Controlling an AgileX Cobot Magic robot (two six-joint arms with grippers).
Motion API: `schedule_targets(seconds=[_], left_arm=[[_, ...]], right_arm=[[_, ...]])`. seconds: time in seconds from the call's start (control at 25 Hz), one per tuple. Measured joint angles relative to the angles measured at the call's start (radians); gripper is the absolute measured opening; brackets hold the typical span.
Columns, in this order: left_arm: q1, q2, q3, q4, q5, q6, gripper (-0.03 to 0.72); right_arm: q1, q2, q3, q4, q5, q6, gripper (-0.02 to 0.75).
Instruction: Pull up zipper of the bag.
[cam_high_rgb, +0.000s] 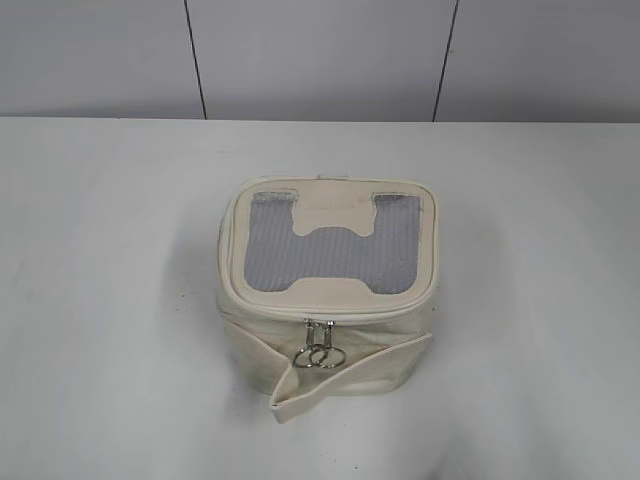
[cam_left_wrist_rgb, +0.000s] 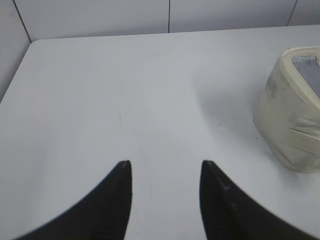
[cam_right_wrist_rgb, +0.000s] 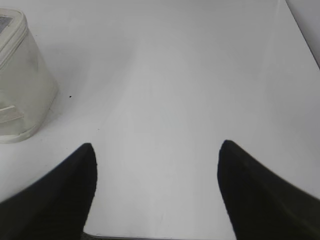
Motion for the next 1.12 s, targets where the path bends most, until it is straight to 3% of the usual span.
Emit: schedule_targets(seconds=[1.12], left_arm=[[0.000, 0.000, 0.000, 0.000, 0.000, 0.000, 0.307]], right_arm=[[0.000, 0.000, 0.000, 0.000, 0.000, 0.000, 0.586]])
